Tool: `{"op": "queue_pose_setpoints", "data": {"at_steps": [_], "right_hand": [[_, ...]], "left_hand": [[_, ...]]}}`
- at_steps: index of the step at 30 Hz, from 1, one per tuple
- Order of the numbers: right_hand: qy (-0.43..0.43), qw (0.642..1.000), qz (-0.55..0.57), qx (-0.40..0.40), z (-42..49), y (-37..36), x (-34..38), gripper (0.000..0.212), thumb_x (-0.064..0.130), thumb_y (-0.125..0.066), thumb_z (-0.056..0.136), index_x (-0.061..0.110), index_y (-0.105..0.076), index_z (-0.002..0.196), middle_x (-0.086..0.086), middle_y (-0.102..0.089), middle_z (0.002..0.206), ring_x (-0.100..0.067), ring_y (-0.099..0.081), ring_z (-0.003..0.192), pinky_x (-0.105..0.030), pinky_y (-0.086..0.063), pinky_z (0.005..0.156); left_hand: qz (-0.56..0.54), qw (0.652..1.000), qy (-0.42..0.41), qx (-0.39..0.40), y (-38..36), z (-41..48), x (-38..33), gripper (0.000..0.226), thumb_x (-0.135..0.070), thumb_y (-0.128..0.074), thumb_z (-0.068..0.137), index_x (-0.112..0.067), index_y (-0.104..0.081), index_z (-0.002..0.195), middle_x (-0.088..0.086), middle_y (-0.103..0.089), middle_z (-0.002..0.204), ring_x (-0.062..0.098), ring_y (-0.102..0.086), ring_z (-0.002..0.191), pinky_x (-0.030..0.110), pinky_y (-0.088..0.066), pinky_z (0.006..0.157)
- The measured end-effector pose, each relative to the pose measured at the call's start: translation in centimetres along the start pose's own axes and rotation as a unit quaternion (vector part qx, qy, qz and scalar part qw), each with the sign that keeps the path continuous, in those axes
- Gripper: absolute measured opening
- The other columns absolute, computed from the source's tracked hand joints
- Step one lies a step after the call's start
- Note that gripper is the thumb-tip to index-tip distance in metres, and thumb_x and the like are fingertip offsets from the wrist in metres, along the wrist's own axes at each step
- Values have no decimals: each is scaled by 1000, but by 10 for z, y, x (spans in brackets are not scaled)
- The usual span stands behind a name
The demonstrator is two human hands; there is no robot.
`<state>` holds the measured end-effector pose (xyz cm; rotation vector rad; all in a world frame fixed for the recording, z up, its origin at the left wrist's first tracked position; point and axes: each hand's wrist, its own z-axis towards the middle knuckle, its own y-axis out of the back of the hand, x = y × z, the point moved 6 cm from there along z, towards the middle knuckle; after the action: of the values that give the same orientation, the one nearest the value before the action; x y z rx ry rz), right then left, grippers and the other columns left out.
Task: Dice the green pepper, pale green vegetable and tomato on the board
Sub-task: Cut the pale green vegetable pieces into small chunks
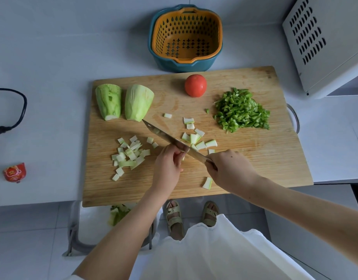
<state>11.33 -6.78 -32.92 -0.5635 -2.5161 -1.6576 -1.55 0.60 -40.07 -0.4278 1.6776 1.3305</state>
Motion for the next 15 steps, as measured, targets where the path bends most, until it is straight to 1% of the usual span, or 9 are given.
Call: {"op": "queue_pose_setpoints", "data": {"at_steps": [2,4,6,8,10,13,15], "right_hand": [[-8,1000,-1,12,5,-4,2,30,24,-33,98,16,-42,71,4,-36,56,-12,-31,46,-26,-22,42],[-18,999,1,28,10,-9,4,37,23,-33,98,17,-34,62,3,-35,57,-12,-30,47,-26,-23,42],[-26,999,11,33,13,-11,4,41,23,-35,98,19,-27,58,2,-34,58,-13,-30,48,-26,-24,43],[-29,999,21,31,10,-7,2,42,22,-36,98,19,-26,57,2,-34,57,-13,-30,47,-26,-23,43],[-33,999,22,26,3,-1,0,43,23,-36,98,19,-26,56,3,-34,55,-12,-30,46,-25,-22,42],[-30,999,3,31,-4,6,0,43,24,-35,98,20,-26,57,3,-34,56,-12,-30,46,-25,-22,42],[-24,999,-4,32,-4,7,0,42,24,-35,98,20,-26,58,3,-35,57,-11,-31,47,-24,-22,43]], "left_hand": [[-1,1000,-6,-5,0,0,1,14,-10,-63,89,-3,-55,79,3,-57,73,16,-62,61,22,-54,45],[-5,1000,-5,-6,-1,0,3,11,-10,-63,89,-3,-57,83,5,-60,78,17,-63,63,25,-55,46],[-6,1000,-3,-7,-1,0,2,10,-12,-63,89,-4,-57,85,6,-62,82,16,-64,65,25,-55,47],[-4,1000,-7,-9,-1,0,1,11,-11,-63,89,-5,-56,84,4,-60,80,17,-64,63,25,-55,46],[-5,1000,-15,-8,1,-1,0,10,-10,-63,89,-4,-57,83,3,-58,77,18,-63,60,21,-53,44],[0,999,-43,-8,2,-1,-3,9,-8,-61,89,-3,-58,82,3,-56,76,18,-62,55,9,-45,43],[5,999,-46,-7,2,-1,-2,9,-8,-61,89,-3,-58,81,2,-56,77,18,-62,54,5,-41,44]]}}
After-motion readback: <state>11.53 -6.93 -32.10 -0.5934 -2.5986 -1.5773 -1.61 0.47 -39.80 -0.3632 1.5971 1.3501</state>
